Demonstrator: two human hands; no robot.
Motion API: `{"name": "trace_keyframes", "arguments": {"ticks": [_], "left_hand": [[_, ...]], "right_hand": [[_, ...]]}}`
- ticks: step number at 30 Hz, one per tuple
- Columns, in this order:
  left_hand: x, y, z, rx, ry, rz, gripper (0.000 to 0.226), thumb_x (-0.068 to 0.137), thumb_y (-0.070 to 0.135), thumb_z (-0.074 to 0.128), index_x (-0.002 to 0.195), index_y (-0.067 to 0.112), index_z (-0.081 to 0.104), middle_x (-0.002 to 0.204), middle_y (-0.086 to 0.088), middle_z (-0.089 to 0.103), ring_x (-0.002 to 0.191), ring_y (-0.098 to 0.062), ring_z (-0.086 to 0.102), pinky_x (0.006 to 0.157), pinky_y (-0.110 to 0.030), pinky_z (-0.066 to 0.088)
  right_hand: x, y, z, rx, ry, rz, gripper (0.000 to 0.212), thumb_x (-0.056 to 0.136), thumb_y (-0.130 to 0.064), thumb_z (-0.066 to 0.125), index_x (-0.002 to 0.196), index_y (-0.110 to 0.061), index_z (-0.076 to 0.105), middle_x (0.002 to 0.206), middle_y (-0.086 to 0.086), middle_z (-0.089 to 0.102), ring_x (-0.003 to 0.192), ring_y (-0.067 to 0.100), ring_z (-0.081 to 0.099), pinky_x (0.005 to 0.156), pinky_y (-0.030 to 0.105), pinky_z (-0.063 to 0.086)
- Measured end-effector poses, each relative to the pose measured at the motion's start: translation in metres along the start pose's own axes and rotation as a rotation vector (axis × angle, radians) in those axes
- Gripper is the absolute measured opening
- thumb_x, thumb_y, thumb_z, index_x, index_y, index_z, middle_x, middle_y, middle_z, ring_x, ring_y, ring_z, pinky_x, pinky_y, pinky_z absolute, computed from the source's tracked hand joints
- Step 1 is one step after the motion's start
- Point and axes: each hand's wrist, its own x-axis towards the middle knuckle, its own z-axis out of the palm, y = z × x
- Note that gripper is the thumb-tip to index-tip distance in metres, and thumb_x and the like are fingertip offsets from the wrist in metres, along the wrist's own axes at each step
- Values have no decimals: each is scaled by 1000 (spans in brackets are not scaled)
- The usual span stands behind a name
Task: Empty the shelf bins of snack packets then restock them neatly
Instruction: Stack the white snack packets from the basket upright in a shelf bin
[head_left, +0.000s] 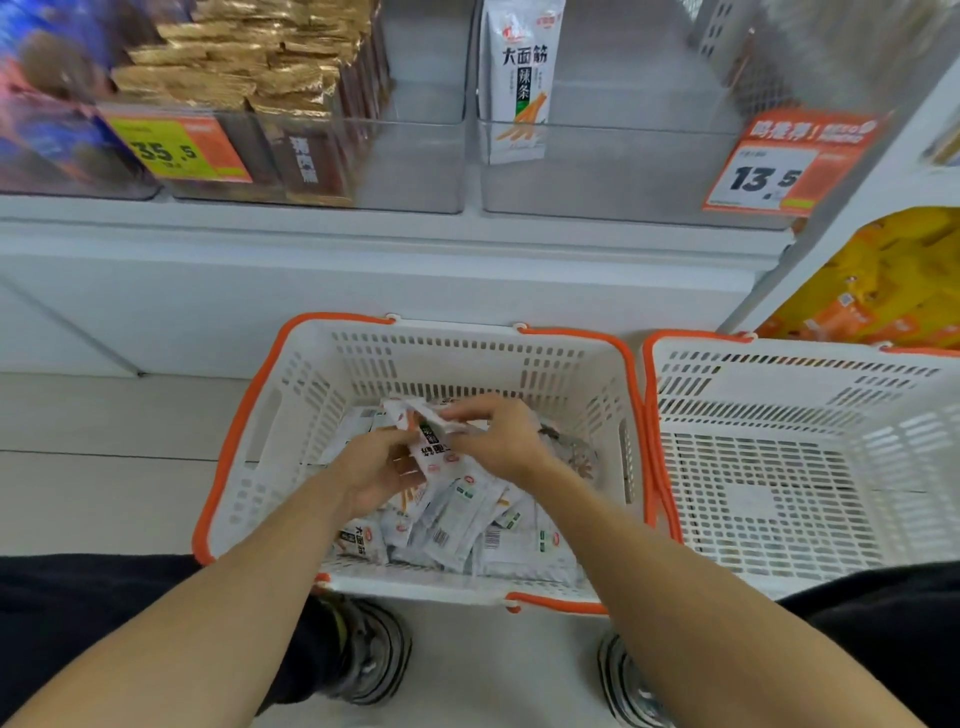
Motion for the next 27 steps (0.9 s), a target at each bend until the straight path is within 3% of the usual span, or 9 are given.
{"name": "trace_keyframes", "arguments": {"ticks": [2, 5, 9, 12, 14, 18, 21, 25, 27], "left_hand": [[-1, 3, 2, -57, -24, 17, 30, 103, 19, 46, 121, 5, 66, 106, -18, 67, 85, -28, 64, 80, -41, 55], [-2, 2, 3, -120, -57, -10, 34, 105, 30, 48, 126, 12, 67, 119, -16, 70, 97, -31, 68, 85, -45, 56], [-1, -2, -2, -91, -78, -26, 36, 100, 15, 56, 136, 11, 53, 124, -20, 68, 105, -38, 68, 84, -53, 59], [-6, 2, -4, -26, -153, -65, 33, 98, 7, 57, 131, 12, 57, 123, -19, 69, 112, -40, 66, 85, -52, 59], [-7, 5, -8, 56, -177, -99, 40, 95, -9, 55, 131, 8, 58, 123, -25, 66, 108, -41, 67, 77, -49, 61], [-14, 16, -11, 491, -263, -162, 47, 91, -17, 55, 131, 8, 56, 124, -28, 62, 102, -37, 72, 71, -42, 61], [-17, 24, -6, 736, -235, -135, 42, 89, -11, 64, 127, 4, 54, 114, -22, 70, 93, -33, 75, 63, -34, 61], [-15, 34, -6, 570, -237, -98, 33, 91, -1, 67, 123, -2, 58, 112, -22, 72, 96, -36, 73, 54, -27, 55], [-13, 32, -5, 428, -184, -50, 30, 93, 9, 67, 121, -1, 62, 112, -21, 72, 81, -30, 73, 48, -23, 48]], "right_hand": [[-3, 5, 12, -89, -90, 7, 41, 79, -24, 85, 118, -18, 74, 150, 0, 44, 133, 14, 46, 102, 24, 41], [-8, 2, 19, -58, -194, 37, 46, 85, -39, 78, 125, -19, 70, 163, -3, 27, 146, 19, 34, 115, 38, 33], [-4, 2, 16, -23, -52, 105, 38, 85, -10, 78, 120, -14, 62, 131, 7, 61, 105, 20, 68, 88, 43, 59], [5, 8, 3, 246, -14, 359, 60, 77, 4, 81, 125, -12, 49, 109, 8, 67, 89, 24, 72, 74, 38, 63], [9, 10, -14, 291, -31, 400, 51, 78, 11, 76, 122, -5, 57, 97, 8, 71, 81, 22, 73, 70, 34, 63], [15, 13, -46, 362, 14, 336, 36, 82, 8, 69, 113, -9, 73, 97, 11, 77, 88, 28, 75, 84, 44, 61], [14, 15, -55, 517, -101, 257, 33, 87, 6, 66, 116, -9, 73, 105, 12, 77, 92, 29, 74, 80, 38, 61], [11, 21, -46, 494, -183, 219, 29, 87, 6, 69, 114, -6, 70, 111, 17, 74, 100, 35, 72, 84, 43, 60], [9, 25, -37, 419, -185, 227, 27, 87, 5, 71, 111, -7, 70, 111, 20, 73, 100, 37, 72, 87, 47, 60]]}}
